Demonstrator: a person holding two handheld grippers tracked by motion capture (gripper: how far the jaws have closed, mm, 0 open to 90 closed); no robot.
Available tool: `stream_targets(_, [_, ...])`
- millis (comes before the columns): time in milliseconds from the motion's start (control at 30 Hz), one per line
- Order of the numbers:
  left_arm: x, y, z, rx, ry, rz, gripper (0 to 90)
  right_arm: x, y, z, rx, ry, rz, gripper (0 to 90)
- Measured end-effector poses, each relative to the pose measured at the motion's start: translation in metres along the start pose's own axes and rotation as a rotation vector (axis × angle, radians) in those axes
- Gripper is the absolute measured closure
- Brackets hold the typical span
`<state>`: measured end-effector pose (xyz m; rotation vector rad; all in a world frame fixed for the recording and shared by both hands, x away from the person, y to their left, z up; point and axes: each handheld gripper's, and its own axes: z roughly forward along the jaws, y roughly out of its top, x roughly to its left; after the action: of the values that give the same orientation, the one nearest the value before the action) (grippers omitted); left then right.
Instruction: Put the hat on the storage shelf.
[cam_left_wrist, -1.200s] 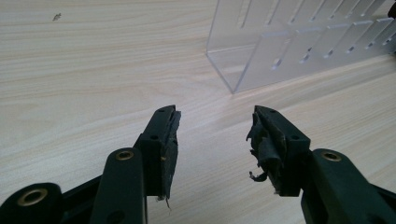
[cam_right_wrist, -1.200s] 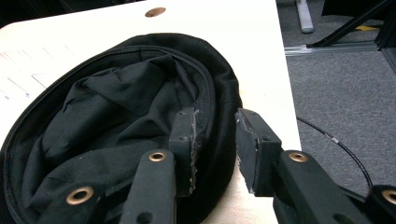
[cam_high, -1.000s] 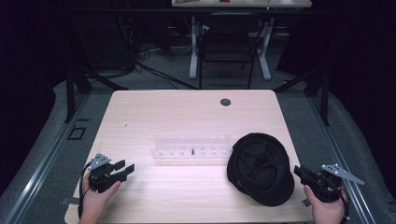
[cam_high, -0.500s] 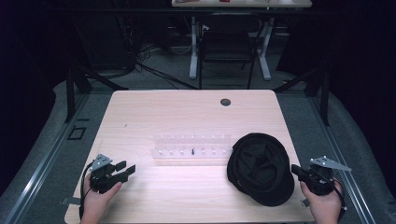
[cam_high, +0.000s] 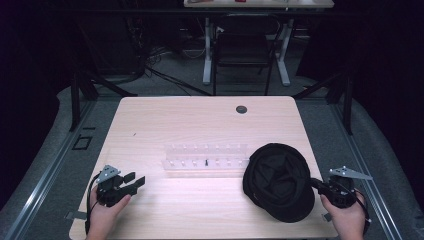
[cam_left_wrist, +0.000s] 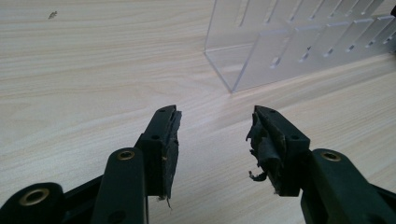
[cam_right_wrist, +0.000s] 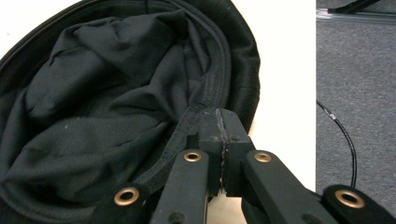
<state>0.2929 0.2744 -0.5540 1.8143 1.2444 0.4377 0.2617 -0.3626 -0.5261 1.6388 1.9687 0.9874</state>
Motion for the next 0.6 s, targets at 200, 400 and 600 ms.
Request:
stream_targets(200, [0.0, 0.0, -0.001, -0.003, 0.001, -0.004, 51.1, 0.013, -0.007, -0.007, 0.031, 0.037, -0.031, 90.0])
stream_targets(400, [0.001, 0.0, -0.001, -0.009, 0.001, -0.007, 51.1, 0.022, -0.014, -0.013, 0.045, 0.064, -0.035, 90.0])
stream_targets(600, [0.001, 0.001, -0.001, -0.012, 0.004, -0.011, 51.1, 0.039, -0.024, -0.019, 0.081, 0.115, -0.062, 90.0])
